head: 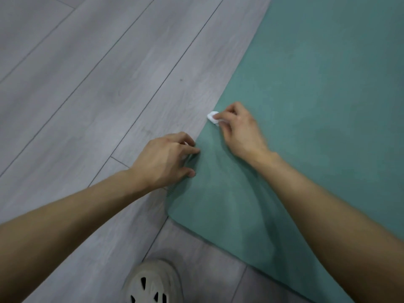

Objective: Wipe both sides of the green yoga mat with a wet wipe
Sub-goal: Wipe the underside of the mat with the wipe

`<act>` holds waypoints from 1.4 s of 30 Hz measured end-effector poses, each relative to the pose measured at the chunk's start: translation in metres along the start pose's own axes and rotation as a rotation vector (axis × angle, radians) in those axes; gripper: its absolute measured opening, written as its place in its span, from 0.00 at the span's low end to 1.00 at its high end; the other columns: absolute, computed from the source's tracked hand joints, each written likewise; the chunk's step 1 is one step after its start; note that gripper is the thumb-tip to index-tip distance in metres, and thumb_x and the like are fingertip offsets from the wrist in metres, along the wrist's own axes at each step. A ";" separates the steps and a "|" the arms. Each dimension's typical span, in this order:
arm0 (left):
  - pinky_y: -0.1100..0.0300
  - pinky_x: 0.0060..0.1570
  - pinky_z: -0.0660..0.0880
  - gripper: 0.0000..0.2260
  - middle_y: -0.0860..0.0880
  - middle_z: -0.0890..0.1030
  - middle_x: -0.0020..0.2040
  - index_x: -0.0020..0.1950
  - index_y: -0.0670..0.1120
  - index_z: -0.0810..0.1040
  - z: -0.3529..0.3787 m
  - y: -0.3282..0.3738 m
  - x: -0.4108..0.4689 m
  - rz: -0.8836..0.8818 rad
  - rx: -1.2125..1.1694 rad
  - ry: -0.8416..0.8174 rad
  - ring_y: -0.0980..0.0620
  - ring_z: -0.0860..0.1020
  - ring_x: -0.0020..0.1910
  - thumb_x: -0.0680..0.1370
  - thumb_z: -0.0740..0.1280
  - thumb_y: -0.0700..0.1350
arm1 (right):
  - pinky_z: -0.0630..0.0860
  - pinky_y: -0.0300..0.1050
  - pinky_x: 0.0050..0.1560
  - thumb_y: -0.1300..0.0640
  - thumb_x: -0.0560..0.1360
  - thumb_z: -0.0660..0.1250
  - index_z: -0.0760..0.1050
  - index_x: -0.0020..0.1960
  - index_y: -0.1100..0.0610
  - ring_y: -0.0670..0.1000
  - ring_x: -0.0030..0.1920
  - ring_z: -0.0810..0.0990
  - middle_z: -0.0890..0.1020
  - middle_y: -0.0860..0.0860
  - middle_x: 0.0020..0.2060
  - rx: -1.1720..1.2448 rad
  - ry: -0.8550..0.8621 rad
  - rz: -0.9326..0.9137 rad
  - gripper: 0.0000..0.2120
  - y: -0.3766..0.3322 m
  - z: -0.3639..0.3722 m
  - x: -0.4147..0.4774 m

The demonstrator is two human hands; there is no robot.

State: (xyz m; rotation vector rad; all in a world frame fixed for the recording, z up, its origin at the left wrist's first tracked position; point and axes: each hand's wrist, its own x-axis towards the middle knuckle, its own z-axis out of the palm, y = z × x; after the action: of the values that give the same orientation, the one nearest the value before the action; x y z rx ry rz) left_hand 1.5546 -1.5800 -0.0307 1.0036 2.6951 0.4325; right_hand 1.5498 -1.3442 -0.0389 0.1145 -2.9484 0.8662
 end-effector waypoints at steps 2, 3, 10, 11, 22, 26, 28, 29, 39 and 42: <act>0.50 0.58 0.79 0.29 0.57 0.77 0.68 0.72 0.57 0.80 0.002 0.000 0.000 0.003 -0.009 0.002 0.52 0.78 0.64 0.73 0.78 0.61 | 0.76 0.43 0.54 0.59 0.80 0.68 0.84 0.60 0.53 0.52 0.50 0.82 0.85 0.51 0.50 0.114 0.012 0.153 0.11 0.004 -0.013 0.010; 0.51 0.58 0.79 0.29 0.57 0.77 0.68 0.72 0.57 0.80 0.002 -0.001 0.000 0.006 -0.009 0.003 0.52 0.78 0.64 0.73 0.78 0.61 | 0.76 0.43 0.53 0.59 0.80 0.68 0.83 0.61 0.52 0.49 0.47 0.82 0.86 0.49 0.46 0.191 -0.011 0.218 0.12 0.005 -0.019 0.014; 0.54 0.55 0.78 0.30 0.59 0.77 0.68 0.72 0.57 0.81 0.000 -0.003 0.005 -0.008 -0.024 -0.012 0.55 0.78 0.62 0.71 0.79 0.62 | 0.76 0.53 0.56 0.56 0.82 0.66 0.80 0.64 0.57 0.59 0.57 0.79 0.79 0.56 0.57 -0.108 0.219 0.209 0.13 0.010 -0.024 0.002; 0.54 0.55 0.78 0.30 0.59 0.77 0.68 0.72 0.57 0.81 0.000 -0.002 0.004 -0.002 -0.020 -0.010 0.55 0.78 0.63 0.71 0.79 0.61 | 0.76 0.51 0.55 0.56 0.81 0.67 0.81 0.63 0.57 0.58 0.57 0.79 0.78 0.56 0.57 -0.095 0.231 0.140 0.12 0.008 -0.022 -0.002; 0.52 0.57 0.79 0.30 0.58 0.77 0.68 0.72 0.57 0.80 -0.001 0.001 0.006 -0.010 0.010 -0.008 0.53 0.78 0.63 0.72 0.79 0.61 | 0.78 0.55 0.49 0.56 0.84 0.65 0.82 0.55 0.59 0.56 0.51 0.74 0.75 0.53 0.50 -0.157 -0.138 -0.292 0.08 -0.004 0.005 -0.020; 0.51 0.58 0.79 0.29 0.58 0.77 0.69 0.72 0.57 0.80 0.002 0.001 0.002 -0.009 -0.007 -0.001 0.53 0.78 0.64 0.72 0.78 0.61 | 0.66 0.48 0.46 0.49 0.81 0.68 0.75 0.51 0.53 0.52 0.49 0.74 0.76 0.49 0.48 -0.216 -0.154 -0.291 0.08 0.015 -0.020 0.021; 0.51 0.58 0.79 0.29 0.57 0.76 0.69 0.73 0.56 0.80 0.003 0.001 0.000 -0.007 -0.016 0.000 0.53 0.77 0.65 0.73 0.78 0.60 | 0.70 0.47 0.49 0.49 0.81 0.69 0.81 0.54 0.55 0.57 0.52 0.78 0.79 0.53 0.51 -0.226 0.053 0.114 0.09 0.043 -0.033 0.059; 0.51 0.58 0.79 0.29 0.57 0.76 0.69 0.73 0.56 0.79 0.003 0.001 -0.001 -0.003 -0.020 0.007 0.54 0.77 0.65 0.74 0.77 0.60 | 0.69 0.45 0.49 0.51 0.81 0.69 0.82 0.55 0.57 0.58 0.53 0.80 0.79 0.55 0.52 -0.206 0.158 0.280 0.09 0.050 -0.035 0.068; 0.51 0.52 0.80 0.27 0.53 0.78 0.62 0.72 0.54 0.81 0.007 0.000 -0.009 0.008 0.000 0.048 0.50 0.79 0.57 0.74 0.77 0.59 | 0.78 0.53 0.53 0.54 0.80 0.57 0.85 0.57 0.59 0.62 0.51 0.80 0.80 0.59 0.50 -0.134 -0.047 -0.195 0.19 0.014 0.003 0.049; 0.51 0.52 0.80 0.28 0.52 0.78 0.62 0.73 0.54 0.80 0.007 -0.001 -0.008 0.016 -0.012 0.045 0.49 0.79 0.58 0.75 0.77 0.60 | 0.75 0.52 0.54 0.57 0.76 0.58 0.85 0.59 0.58 0.64 0.52 0.81 0.80 0.61 0.52 -0.162 0.131 0.185 0.20 0.040 -0.019 0.087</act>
State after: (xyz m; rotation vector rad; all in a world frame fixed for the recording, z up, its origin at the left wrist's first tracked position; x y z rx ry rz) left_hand 1.5621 -1.5852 -0.0363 1.0252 2.7225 0.4797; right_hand 1.4607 -1.3051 -0.0373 -0.2181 -2.9233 0.6218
